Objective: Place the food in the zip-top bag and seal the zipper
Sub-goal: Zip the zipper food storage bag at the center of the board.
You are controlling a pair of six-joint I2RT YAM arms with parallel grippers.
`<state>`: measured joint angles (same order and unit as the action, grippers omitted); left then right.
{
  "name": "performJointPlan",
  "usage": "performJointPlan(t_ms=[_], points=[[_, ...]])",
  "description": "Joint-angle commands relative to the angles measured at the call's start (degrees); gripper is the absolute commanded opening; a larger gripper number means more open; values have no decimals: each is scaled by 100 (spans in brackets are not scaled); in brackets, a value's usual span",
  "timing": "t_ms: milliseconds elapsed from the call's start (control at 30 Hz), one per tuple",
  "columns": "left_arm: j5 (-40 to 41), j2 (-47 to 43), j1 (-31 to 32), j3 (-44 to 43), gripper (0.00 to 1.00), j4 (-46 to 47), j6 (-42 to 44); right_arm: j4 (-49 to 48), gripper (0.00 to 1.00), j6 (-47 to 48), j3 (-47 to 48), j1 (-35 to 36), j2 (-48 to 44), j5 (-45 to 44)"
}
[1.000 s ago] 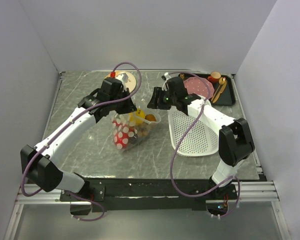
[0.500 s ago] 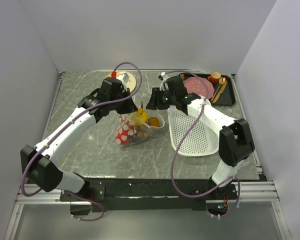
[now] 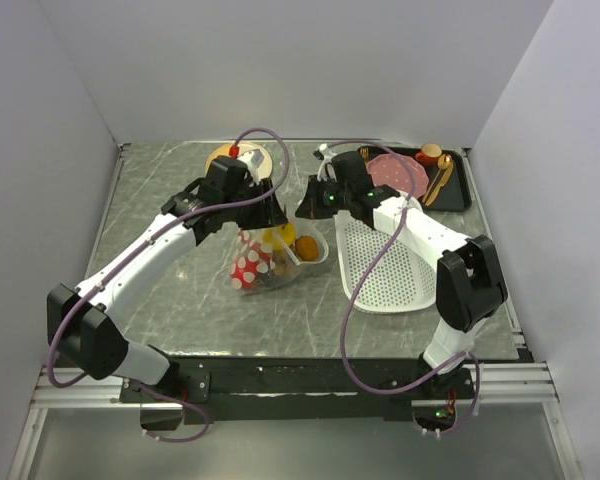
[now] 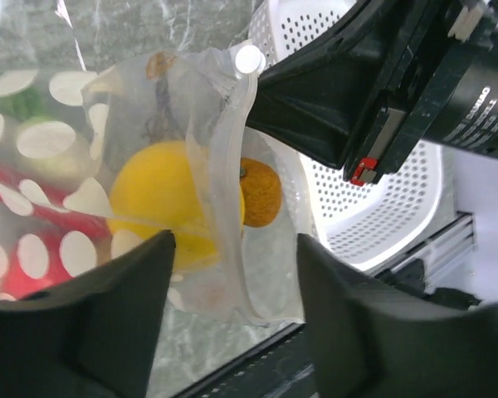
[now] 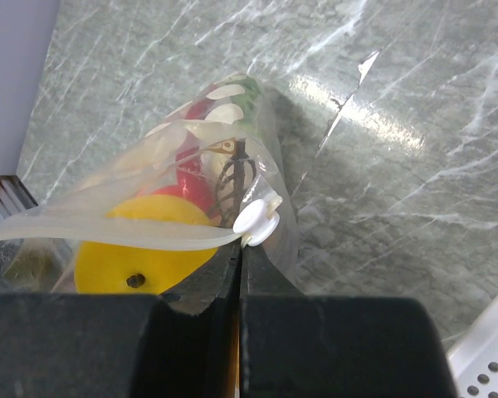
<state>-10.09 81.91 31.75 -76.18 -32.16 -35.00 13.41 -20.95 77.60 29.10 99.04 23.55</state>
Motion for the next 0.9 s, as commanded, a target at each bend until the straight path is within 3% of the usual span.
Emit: performJointPlan(t_ms=[0, 33, 100, 333, 467, 567, 600, 867], points=[[147, -333, -2, -37, 75, 254, 108, -383, 0, 109, -52, 8, -157, 44], [287, -412, -45, -46, 89, 246, 143, -444, 0, 117, -70, 8, -166, 70], [332, -666, -151, -37, 99, 245, 134, -445, 0, 135, -79, -1, -184, 36], [96, -1134, -1011, 525, 99, 1141, 361, -637, 0, 407, -351, 8, -438, 105], [-878, -240, -1539, 473, 99, 1964, 539, -796, 0, 469, -553, -1, -701, 141], [-2353, 462, -1908, 640, 99, 2897, 442, -980, 0, 460, -729, 8, -877, 237], [-3393, 693, -1961, 561, 99, 3378, 416, -1033, 0, 460, -781, -1, -904, 272], [-4869, 2082, -2014, 569, 99, 4823, 205, -1024, 0, 566, -755, 8, -1062, 501]])
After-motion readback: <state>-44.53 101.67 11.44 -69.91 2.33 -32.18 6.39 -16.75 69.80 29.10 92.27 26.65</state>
